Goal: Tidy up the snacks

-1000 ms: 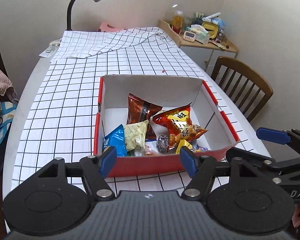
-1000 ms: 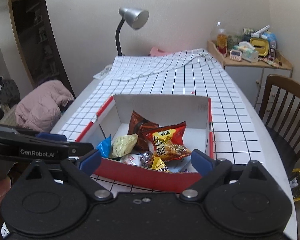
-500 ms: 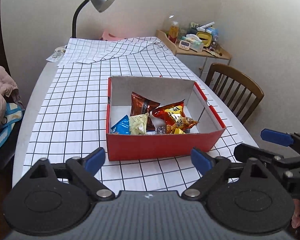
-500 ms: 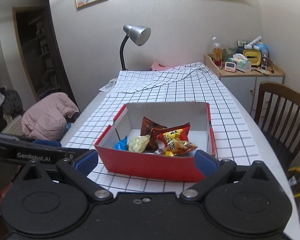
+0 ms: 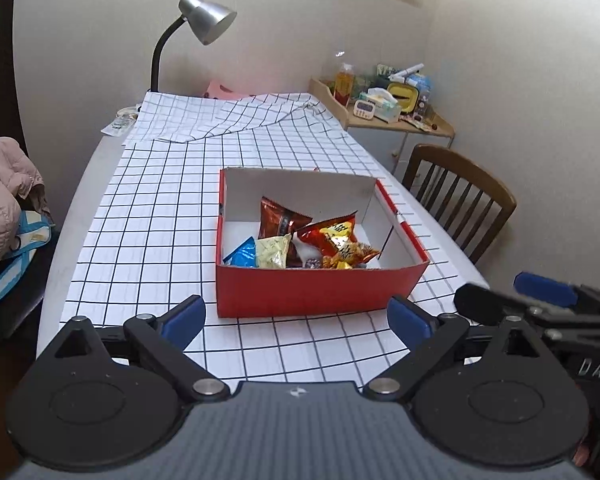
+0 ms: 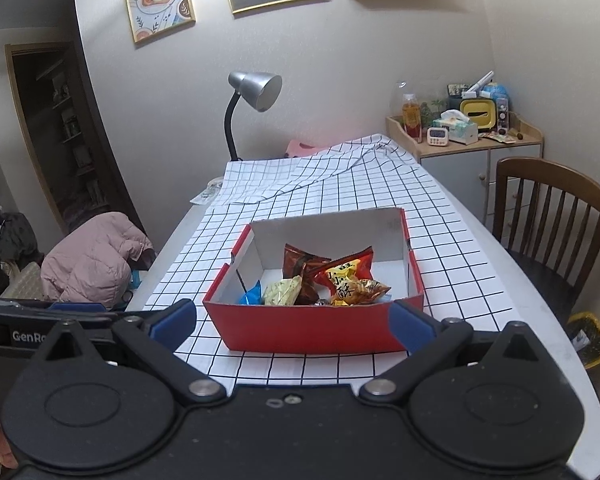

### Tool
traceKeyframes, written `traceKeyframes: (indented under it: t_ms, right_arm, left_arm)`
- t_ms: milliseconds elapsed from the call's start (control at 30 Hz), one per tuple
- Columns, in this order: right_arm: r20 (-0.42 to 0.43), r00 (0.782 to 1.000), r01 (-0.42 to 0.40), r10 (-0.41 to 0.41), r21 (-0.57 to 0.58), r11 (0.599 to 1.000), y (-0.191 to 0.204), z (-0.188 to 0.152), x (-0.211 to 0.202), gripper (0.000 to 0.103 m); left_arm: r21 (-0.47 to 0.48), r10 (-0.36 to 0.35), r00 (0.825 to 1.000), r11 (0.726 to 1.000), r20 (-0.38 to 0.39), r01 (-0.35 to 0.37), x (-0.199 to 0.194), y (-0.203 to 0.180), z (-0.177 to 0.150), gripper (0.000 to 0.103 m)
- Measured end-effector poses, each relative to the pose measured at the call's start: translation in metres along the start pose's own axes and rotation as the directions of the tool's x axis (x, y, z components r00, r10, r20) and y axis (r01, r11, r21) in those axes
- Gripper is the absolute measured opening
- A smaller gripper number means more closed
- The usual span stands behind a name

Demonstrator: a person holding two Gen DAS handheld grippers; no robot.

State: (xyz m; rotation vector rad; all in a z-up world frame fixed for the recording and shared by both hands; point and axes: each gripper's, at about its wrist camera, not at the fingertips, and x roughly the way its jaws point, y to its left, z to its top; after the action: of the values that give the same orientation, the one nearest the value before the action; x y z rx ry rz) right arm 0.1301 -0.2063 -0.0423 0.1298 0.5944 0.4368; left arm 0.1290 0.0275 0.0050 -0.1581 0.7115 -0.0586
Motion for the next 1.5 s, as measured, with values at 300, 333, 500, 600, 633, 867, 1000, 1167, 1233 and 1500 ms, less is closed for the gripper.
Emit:
traceKeyframes:
  t_ms: [300,333,500,600,633,867,1000,1167,1233,1500]
  right_arm:
    - [0.038,0.998,0.053,-0.053,0.008,0.999,0.005,-0.002,-0.012,0.103]
    - [0.041,0.997,0.058,-0.058,0.011,0.998,0.006,-0.003,-0.013,0.103]
    - [0.058,0.995,0.079,-0.081,0.039,0.996,0.001,-0.004,-0.016,0.103]
    - [0.054,0.994,0.092,-0.095,0.052,0.994,0.0,-0.006,-0.015,0.103]
    - [0.05,0.994,0.091,-0.094,0.054,0.994,0.0,-0.007,-0.014,0.103]
    - [0.047,0.996,0.075,-0.077,0.05,0.996,0.002,-0.008,-0.014,0.103]
    - [0.057,0.995,0.075,-0.077,0.045,0.996,0.005,-0.008,-0.015,0.103]
    - [0.062,0.995,0.077,-0.08,0.045,0.996,0.005,-0.007,-0.016,0.103]
    - [0.064,0.995,0.08,-0.083,0.045,0.996,0.005,-0.007,-0.016,0.103]
    - [0.069,0.994,0.083,-0.085,0.042,0.996,0.006,-0.007,-0.018,0.103]
  left_arm:
    - [0.003,0.018,1.0,1.0,0.022,-0.018,-0.01,-0.005,-0.002,0.098]
    - [0.006,0.021,0.999,1.0,0.031,-0.022,-0.012,-0.006,-0.002,0.098]
    - [-0.006,0.025,0.999,1.0,0.025,-0.025,-0.012,-0.005,-0.003,0.098]
    - [-0.017,0.031,0.999,0.999,0.03,-0.03,-0.013,-0.002,-0.003,0.098]
    - [-0.019,0.032,0.999,0.999,0.033,-0.031,-0.013,-0.002,-0.003,0.098]
    - [-0.025,0.016,1.0,1.0,0.027,-0.016,-0.013,0.0,-0.004,0.098]
    - [-0.036,0.006,1.0,0.999,0.021,-0.005,-0.012,0.003,-0.004,0.098]
    - [-0.035,-0.002,1.0,0.999,0.021,0.003,-0.011,0.003,-0.004,0.098]
    - [-0.033,-0.006,1.0,0.999,0.023,0.007,-0.012,0.003,-0.004,0.098]
    - [-0.043,0.012,1.0,0.999,-0.012,-0.013,-0.004,0.005,-0.004,0.098]
